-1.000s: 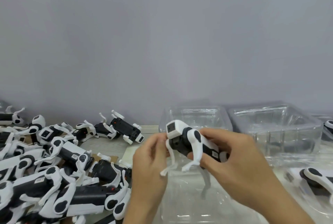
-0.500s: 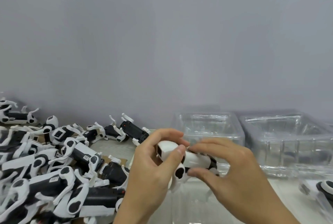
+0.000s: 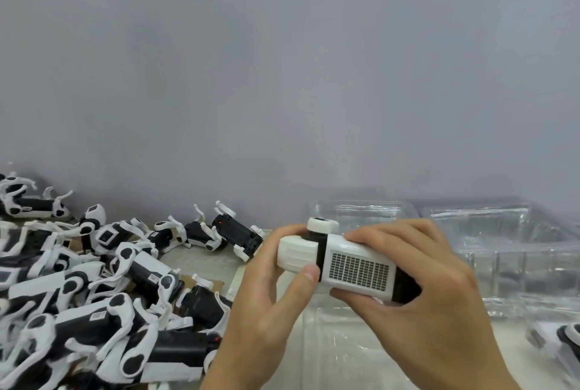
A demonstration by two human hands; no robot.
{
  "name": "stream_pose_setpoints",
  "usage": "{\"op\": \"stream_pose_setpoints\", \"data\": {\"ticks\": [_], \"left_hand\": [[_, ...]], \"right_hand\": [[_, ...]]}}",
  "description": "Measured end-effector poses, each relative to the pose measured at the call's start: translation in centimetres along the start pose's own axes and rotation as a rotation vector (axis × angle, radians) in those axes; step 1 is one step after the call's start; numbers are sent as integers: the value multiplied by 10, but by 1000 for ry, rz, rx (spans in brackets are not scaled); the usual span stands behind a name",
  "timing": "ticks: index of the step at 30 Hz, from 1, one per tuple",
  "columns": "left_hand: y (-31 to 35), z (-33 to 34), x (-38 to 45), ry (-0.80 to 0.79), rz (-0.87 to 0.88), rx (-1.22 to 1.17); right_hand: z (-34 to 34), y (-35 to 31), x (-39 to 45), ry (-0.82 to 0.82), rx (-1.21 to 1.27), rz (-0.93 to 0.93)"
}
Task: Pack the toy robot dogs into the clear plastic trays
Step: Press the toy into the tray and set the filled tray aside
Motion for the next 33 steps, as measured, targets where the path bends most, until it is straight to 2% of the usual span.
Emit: {"op": "stream_pose_setpoints", "data": {"ticks": [3, 8, 11, 14, 16, 24, 29, 33], "left_hand": [[2, 2, 2, 18, 18, -63], [1, 4, 2, 33, -4, -66], [5, 7, 3, 104, -17, -17], [7, 9, 6, 194, -48, -13], [7, 10, 8, 222, -66, 39], [4, 4, 6, 292, -132, 134], [-2, 3, 3, 218, -198, 105], [-3, 0, 2, 191, -218, 56]], "right_hand": [[1, -4, -3, 119, -55, -55], [7, -2, -5, 123, -68, -24], [11, -3, -5, 31, 8, 74], [17, 2, -8, -103, 303, 322], [21, 6, -10, -160, 401, 380], [32, 9, -14, -354, 513, 454], [37, 20, -20, -443, 586, 601], [36, 22, -22, -461, 577, 651]]}}
Point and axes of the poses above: each hand's wrist, its own x-axis towards the middle knuckle, its own z-axis out of the palm, y = z × x, the point moved 6 cm from there along x, towards the middle knuckle, and after that the axes turned 10 degrees about -x, right-handed, at the moved point
